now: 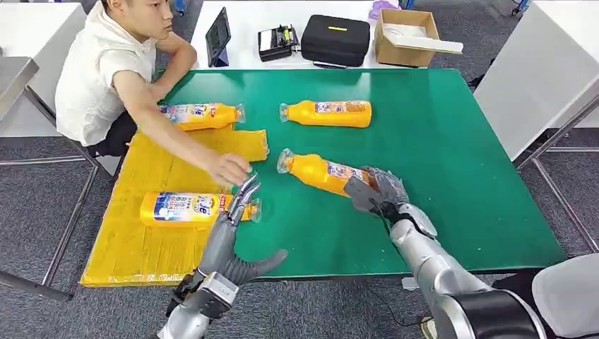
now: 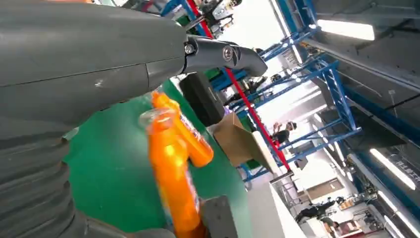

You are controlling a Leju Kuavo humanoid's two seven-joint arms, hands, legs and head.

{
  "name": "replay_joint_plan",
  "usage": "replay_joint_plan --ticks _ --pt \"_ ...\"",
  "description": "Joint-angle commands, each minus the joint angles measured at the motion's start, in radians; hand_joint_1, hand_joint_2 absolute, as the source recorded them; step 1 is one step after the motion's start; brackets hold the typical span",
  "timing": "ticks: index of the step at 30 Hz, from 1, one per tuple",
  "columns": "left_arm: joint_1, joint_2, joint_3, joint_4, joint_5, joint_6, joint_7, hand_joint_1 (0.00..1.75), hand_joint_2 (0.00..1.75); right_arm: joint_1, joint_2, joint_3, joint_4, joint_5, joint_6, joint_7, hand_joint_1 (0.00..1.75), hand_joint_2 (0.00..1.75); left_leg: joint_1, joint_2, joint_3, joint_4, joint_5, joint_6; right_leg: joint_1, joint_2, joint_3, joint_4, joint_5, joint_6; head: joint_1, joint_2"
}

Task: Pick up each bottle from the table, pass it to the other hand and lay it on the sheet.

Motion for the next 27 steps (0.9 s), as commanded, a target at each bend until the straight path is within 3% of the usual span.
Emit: replay_joint_plan --ticks 1,5,8,19,24,27 --pt "0.057 -0.089 0.088 0.047 0.283 -0.053 0.056 0.00 1.75 0.138 0.072 -0.152 -0.200 -0.290 0.168 -0.240 1.75 1.75 0.001 0.000 0.005 -0.001 -0.002 0.000 0.002 -0.002 0.006 -0.002 -0.002 -0.005 0.000 0.000" --pt "0.047 -0.096 0.096 0.119 0.403 -0.106 0.090 0.00 1.75 0.189 0.075 -0.081 -0.307 -0.328 0.151 -0.199 1.75 1.75 0.000 0.000 -0.001 -0.001 -0.001 0.000 0.001 -0.001 0.001 -0.001 -0.001 -0.002 0.000 0.000" --pt "0.039 -0.094 0.093 0.211 0.626 -0.250 0.209 0.00 1.75 0.230 0.084 0.008 -0.401 -0.460 0.266 -0.229 1.75 1.75 0.000 -0.001 -0.002 -0.001 -0.001 0.000 0.001 -0.001 0.000 -0.001 -0.001 -0.002 -0.001 0.000" --pt "0.033 -0.089 0.081 0.219 0.638 -0.252 0.196 0.00 1.75 0.236 0.073 0.042 -0.417 -0.491 0.253 -0.210 1.75 1.75 0.000 -0.004 -0.003 0.000 -0.002 0.000 0.000 -0.003 -0.001 0.000 -0.002 -0.003 0.000 0.000" --pt "0.000 -0.085 0.064 0.269 0.681 -0.299 0.182 0.00 1.75 0.237 0.083 0.165 -0.459 -0.525 0.329 -0.230 1.75 1.75 0.000 -0.003 -0.002 0.000 -0.002 0.000 0.001 -0.002 0.000 0.000 -0.002 -0.003 0.000 0.000" --pt "-0.045 -0.071 0.027 0.286 0.564 -0.252 0.129 0.00 1.75 0.232 0.090 0.252 -0.465 -0.541 0.376 -0.218 1.75 1.75 0.001 -0.003 -0.003 0.000 -0.002 0.000 0.001 -0.002 -0.001 0.000 -0.002 -0.004 0.000 0.000"
